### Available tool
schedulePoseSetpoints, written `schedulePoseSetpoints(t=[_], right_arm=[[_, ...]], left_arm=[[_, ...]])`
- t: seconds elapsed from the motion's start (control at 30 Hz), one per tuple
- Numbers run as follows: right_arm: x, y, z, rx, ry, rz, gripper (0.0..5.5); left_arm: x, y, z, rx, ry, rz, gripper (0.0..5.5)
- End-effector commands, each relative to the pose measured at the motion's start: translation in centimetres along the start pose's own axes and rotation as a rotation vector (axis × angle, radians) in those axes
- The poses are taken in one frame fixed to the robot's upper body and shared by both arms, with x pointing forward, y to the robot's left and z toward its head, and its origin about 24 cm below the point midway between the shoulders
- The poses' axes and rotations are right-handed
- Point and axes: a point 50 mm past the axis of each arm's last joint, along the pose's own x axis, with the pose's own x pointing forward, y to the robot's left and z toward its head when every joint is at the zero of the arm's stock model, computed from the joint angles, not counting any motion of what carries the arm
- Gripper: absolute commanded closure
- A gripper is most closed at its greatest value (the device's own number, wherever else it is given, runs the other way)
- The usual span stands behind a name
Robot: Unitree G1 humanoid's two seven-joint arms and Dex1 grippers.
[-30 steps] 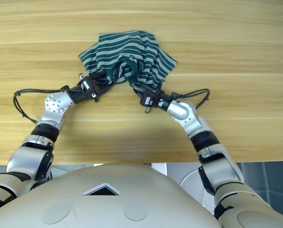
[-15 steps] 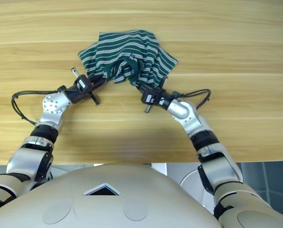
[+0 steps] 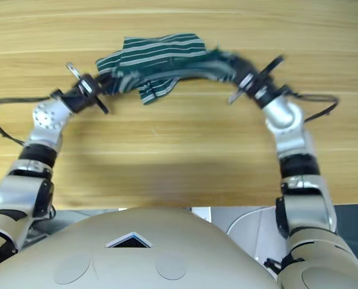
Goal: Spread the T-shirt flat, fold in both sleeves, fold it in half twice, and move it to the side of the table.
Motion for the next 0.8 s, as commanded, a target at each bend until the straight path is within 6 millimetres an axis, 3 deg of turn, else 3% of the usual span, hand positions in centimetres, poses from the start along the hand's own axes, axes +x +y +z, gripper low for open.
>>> schedulePoseSetpoints(t=[0.03, 0.1, 0.17, 0.23, 0.27, 0.37, 0.47, 0.53, 0.67, 0.73, 0.8], right_arm=[[0.5, -8.1, 3.1, -0.072, -0.125, -0.199, 5.5], [-0.1, -12.2, 5.5, -0.069, -0.235, -0.312, 5.5], [-1.8, -15.5, 8.1, -0.052, -0.361, -0.4, 5.5], [-4.0, -16.5, 10.2, -0.044, -0.469, -0.381, 5.5], [-5.5, -15.7, 10.7, -0.052, -0.512, -0.305, 5.5], [-9.9, -12.2, 10.8, -0.084, -0.577, -0.054, 5.5], [-14.4, -7.9, 10.2, -0.095, -0.632, 0.238, 5.5], [-17.0, -7.1, 11.1, -0.064, -0.732, 0.284, 5.5], [-18.4, -6.7, 11.8, -0.034, -0.83, 0.338, 5.5], [-16.4, -6.3, 10.5, -0.022, -0.752, 0.416, 5.5], [-13.0, -6.3, 8.4, -0.039, -0.603, 0.5, 5.5]], left_arm=[[0.1, 8.3, 6.0, 0.254, -0.212, 0.179, 5.49], [-0.7, 12.0, 10.8, 0.391, -0.398, 0.319, 5.49], [-2.4, 13.6, 15.7, 0.531, -0.602, 0.372, 5.49], [-4.4, 13.6, 19.1, 0.624, -0.74, 0.379, 5.49], [-5.5, 13.0, 19.7, 0.636, -0.763, 0.333, 5.49], [-8.3, 9.1, 18.7, 0.64, -0.744, 0.065, 5.49], [-13.5, 2.3, 16.9, 0.508, -0.738, -0.382, 5.49], [-16.0, 0.2, 18.2, 0.486, -0.846, -0.468, 5.49], [-18.5, 0.3, 19.3, 0.426, -0.945, -0.527, 5.49], [-17.5, 2.0, 17.8, 0.376, -0.872, -0.567, 5.49], [-14.8, 4.6, 15.6, 0.355, -0.715, -0.584, 5.49]])
